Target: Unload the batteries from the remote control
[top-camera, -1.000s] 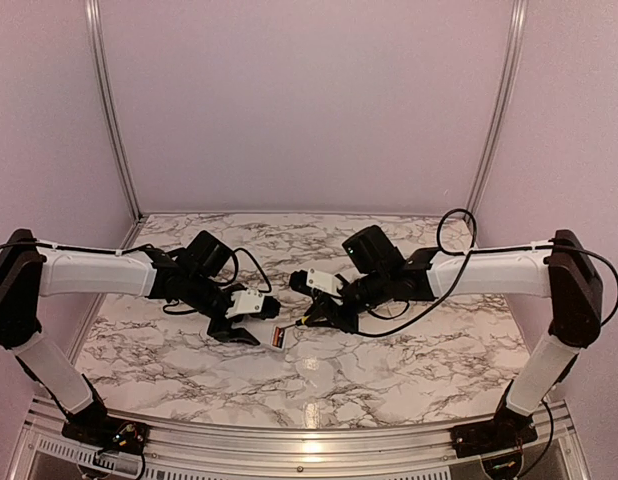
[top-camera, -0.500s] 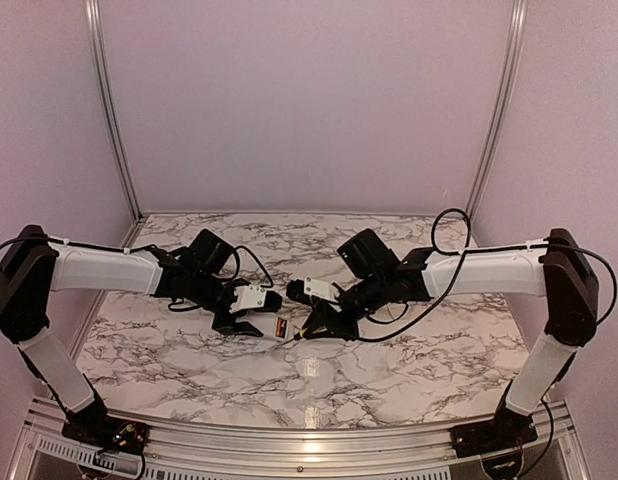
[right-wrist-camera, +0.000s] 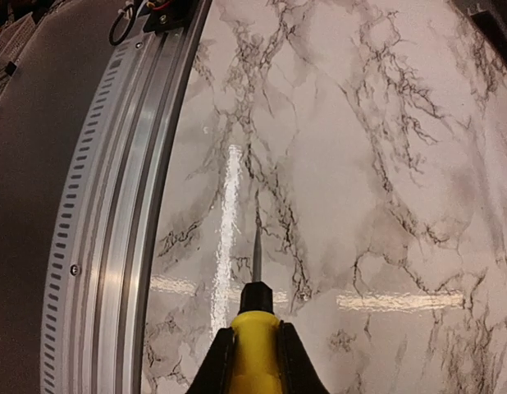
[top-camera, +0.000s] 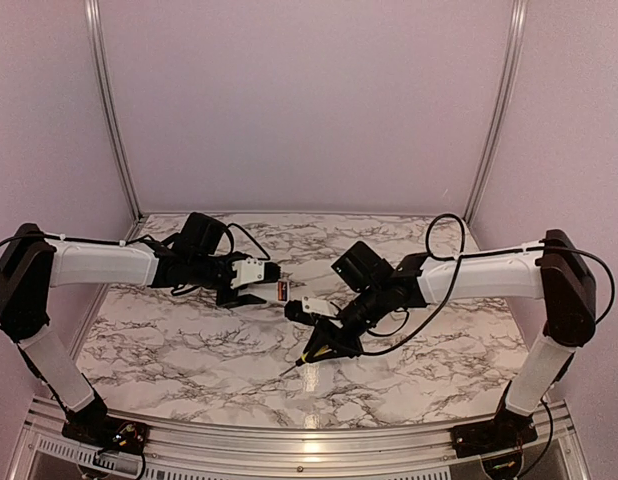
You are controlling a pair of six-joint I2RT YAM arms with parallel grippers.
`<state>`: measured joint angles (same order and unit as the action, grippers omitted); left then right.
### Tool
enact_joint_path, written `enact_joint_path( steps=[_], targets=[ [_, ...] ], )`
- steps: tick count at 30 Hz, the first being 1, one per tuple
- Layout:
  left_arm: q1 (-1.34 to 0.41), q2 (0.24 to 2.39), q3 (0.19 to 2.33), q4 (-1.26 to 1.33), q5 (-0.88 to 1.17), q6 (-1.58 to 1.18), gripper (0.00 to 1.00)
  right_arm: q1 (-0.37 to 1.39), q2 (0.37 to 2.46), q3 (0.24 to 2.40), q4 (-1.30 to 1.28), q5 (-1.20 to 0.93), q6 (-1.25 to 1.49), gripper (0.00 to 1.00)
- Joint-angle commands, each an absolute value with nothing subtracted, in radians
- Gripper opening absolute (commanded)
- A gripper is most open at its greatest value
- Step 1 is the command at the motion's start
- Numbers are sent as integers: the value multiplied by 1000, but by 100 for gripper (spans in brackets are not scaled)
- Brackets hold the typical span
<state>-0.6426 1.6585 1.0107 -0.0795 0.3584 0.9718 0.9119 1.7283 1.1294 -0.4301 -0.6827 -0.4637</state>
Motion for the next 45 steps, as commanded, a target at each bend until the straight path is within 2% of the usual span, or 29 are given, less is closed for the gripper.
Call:
enact_joint_path(
  steps=[1, 8, 16, 45],
  targets=[
    [-645, 1651, 1015, -91, 391, 997, 0, 859, 1667, 1108, -389, -619, -443, 0],
    [-646, 1630, 1018, -174, 477, 1025, 0, 799, 1592, 1153, -369, -496, -463, 0],
    [-662, 1616, 1032, -225, 532, 1027, 0, 793, 1639, 1236, -377, -435, -492, 0],
    [-686, 1620, 1072, -278, 546, 1020, 0, 773, 1667, 1251, -338, -394, -476, 0]
  ],
)
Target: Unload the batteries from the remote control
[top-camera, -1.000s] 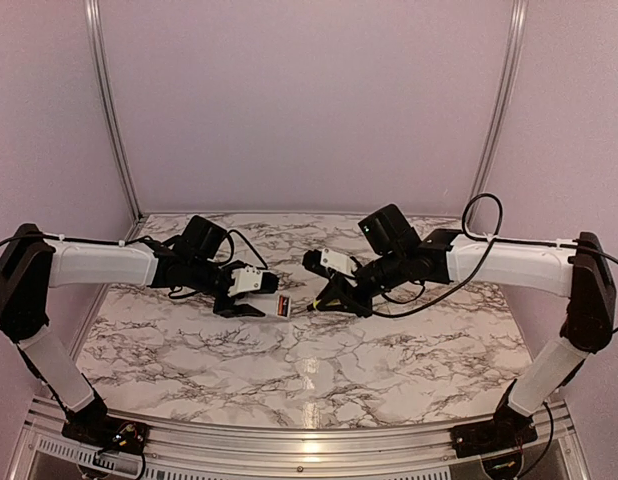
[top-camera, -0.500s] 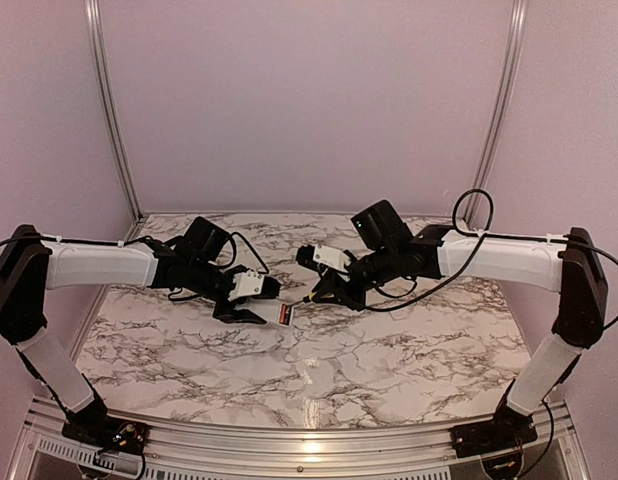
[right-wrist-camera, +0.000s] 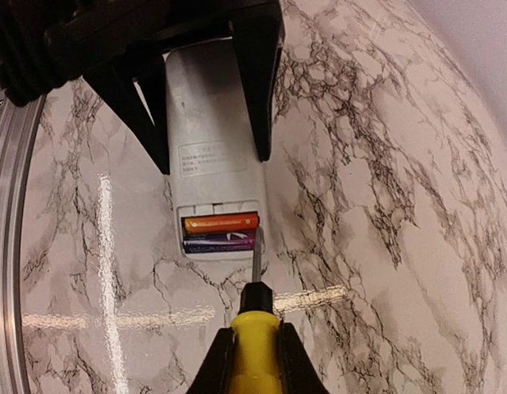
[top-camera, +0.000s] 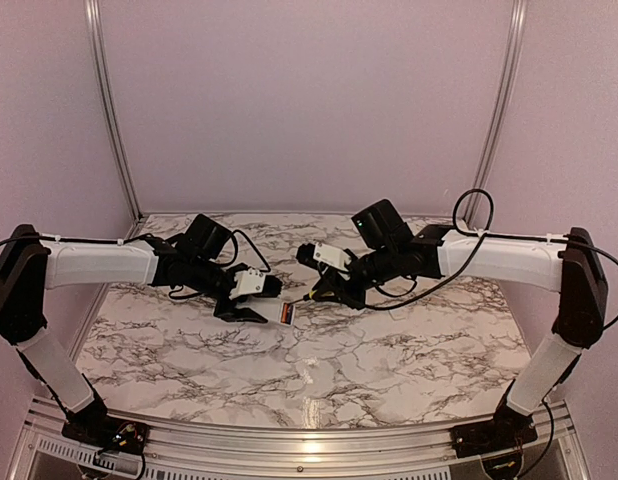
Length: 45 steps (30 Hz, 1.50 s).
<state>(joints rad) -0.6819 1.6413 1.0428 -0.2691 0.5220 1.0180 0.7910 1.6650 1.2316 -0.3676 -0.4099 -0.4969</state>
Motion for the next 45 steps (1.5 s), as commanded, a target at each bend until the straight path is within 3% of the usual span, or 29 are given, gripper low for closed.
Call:
enact_joint_path(
  steps=[1, 23, 45],
  targets=[
    [-687, 1621, 1072, -279, 546, 1020, 0, 771, 1662, 1247, -331, -398, -472, 0],
    [-687, 1609, 1073, -208, 549, 969, 0, 769, 1690, 1177, -364, -442, -506, 0],
    [-674, 1603, 1063, 35, 286, 1020, 0, 776, 1743, 1180, -446, -742, -482, 0]
  ],
)
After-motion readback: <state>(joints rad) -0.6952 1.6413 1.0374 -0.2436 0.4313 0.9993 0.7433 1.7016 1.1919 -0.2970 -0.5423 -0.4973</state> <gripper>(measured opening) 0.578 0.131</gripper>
